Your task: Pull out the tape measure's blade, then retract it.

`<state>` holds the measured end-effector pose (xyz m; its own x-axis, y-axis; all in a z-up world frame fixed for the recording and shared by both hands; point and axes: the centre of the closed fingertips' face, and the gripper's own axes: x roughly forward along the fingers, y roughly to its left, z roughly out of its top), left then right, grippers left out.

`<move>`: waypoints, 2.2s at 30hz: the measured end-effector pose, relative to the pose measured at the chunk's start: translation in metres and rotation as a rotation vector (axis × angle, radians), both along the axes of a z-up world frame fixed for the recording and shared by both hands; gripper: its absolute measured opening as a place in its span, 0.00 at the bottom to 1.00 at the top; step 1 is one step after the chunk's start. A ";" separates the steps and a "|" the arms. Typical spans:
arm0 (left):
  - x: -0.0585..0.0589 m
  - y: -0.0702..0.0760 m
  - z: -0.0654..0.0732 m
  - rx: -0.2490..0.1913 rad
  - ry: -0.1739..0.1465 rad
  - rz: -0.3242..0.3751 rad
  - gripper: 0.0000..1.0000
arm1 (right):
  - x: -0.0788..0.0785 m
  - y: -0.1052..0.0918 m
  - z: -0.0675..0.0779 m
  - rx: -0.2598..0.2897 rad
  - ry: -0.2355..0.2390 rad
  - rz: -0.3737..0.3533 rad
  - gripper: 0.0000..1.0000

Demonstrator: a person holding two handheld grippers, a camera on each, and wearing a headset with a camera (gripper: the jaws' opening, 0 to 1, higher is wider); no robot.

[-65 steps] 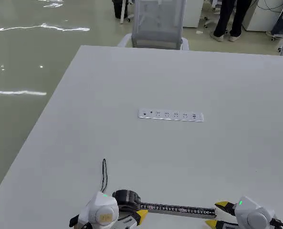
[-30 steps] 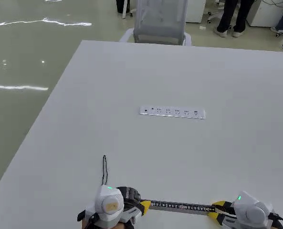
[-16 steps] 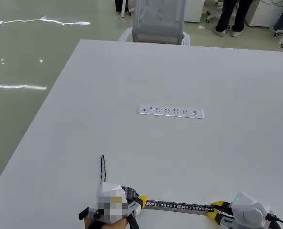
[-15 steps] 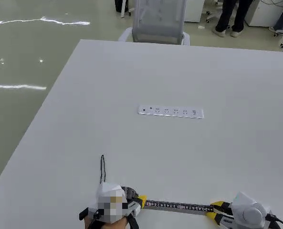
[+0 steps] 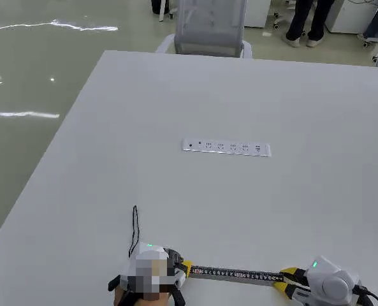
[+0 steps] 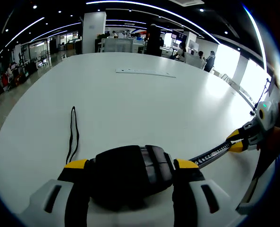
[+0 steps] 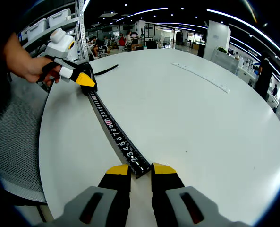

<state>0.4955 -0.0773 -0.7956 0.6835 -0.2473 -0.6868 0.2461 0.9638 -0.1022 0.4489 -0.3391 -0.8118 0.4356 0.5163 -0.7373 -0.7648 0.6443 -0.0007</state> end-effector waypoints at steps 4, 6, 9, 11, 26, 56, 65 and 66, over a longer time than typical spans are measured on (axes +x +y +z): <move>-0.001 0.000 -0.002 0.039 0.015 -0.019 0.68 | -0.002 0.002 0.001 -0.006 0.002 0.010 0.15; -0.001 0.000 -0.002 0.049 0.013 -0.025 0.67 | -0.003 0.005 0.000 -0.017 0.006 0.022 0.12; -0.001 0.001 -0.002 0.048 0.008 -0.030 0.67 | 0.000 0.003 0.000 -0.012 0.002 -0.002 0.09; -0.001 0.001 -0.002 0.045 0.012 -0.030 0.66 | 0.000 0.003 0.001 -0.009 -0.001 -0.009 0.07; -0.002 0.000 -0.002 0.038 0.014 -0.035 0.67 | 0.001 0.005 -0.001 -0.023 0.003 -0.029 0.06; -0.002 0.001 -0.002 0.032 0.029 -0.039 0.67 | 0.000 0.014 0.001 -0.029 0.014 -0.063 0.06; -0.002 0.000 -0.002 0.032 0.029 -0.041 0.67 | 0.001 0.017 0.000 -0.030 0.012 -0.068 0.06; -0.002 0.000 -0.002 0.032 0.029 -0.041 0.67 | 0.001 0.017 0.000 -0.029 0.013 -0.070 0.06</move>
<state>0.4934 -0.0771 -0.7973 0.6526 -0.2529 -0.7142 0.2833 0.9557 -0.0796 0.4495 -0.3219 -0.8118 0.4601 0.4634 -0.7573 -0.7181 0.6959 -0.0104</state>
